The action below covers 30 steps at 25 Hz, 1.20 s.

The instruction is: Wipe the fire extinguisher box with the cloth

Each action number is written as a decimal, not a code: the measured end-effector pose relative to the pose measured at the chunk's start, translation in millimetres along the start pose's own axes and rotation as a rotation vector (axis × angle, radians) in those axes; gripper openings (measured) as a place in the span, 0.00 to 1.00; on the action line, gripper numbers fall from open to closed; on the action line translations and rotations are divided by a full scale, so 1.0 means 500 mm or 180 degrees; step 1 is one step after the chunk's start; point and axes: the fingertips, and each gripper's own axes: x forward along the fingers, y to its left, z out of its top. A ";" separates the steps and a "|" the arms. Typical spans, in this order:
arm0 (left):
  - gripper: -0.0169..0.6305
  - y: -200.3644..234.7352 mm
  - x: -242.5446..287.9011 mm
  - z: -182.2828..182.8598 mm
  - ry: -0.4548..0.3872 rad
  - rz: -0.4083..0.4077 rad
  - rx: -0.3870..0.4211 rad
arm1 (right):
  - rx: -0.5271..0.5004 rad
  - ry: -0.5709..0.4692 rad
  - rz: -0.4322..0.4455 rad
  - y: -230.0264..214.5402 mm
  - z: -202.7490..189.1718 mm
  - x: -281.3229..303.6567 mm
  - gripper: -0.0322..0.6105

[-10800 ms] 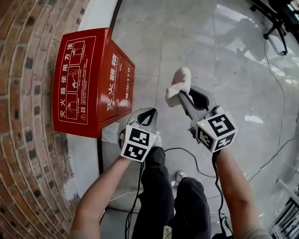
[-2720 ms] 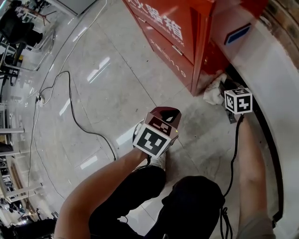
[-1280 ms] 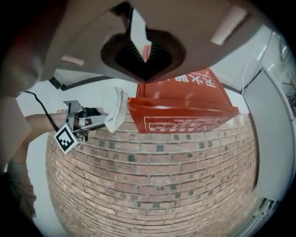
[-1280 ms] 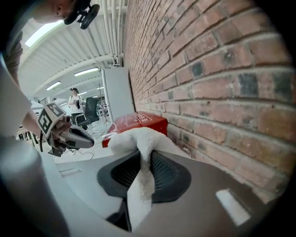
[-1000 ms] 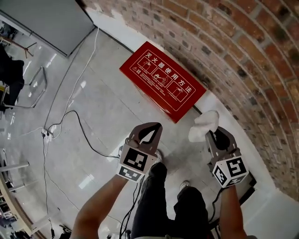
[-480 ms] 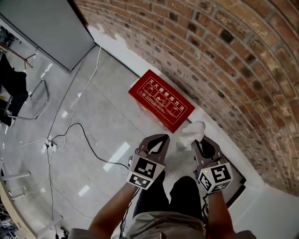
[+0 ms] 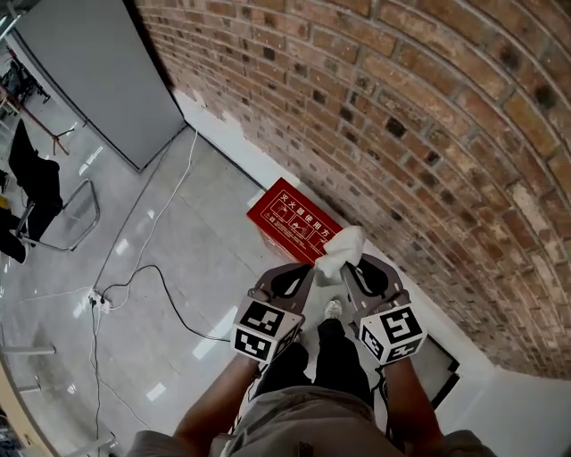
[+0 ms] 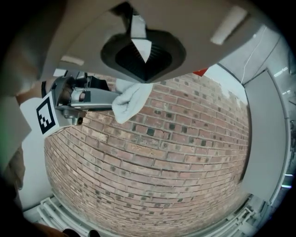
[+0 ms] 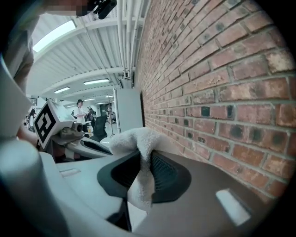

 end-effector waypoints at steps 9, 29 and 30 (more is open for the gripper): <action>0.03 -0.007 -0.029 0.103 -0.0087 0.0204 0.0055 | -0.0315 -0.0224 0.0261 -0.011 0.139 0.011 0.19; 0.03 -0.011 -0.021 0.171 -0.0193 0.0495 0.0063 | -0.0220 -0.0329 0.0424 -0.042 0.183 0.004 0.19; 0.03 -0.011 -0.021 0.171 -0.0194 0.0499 0.0060 | -0.0218 -0.0341 0.0419 -0.044 0.186 0.004 0.19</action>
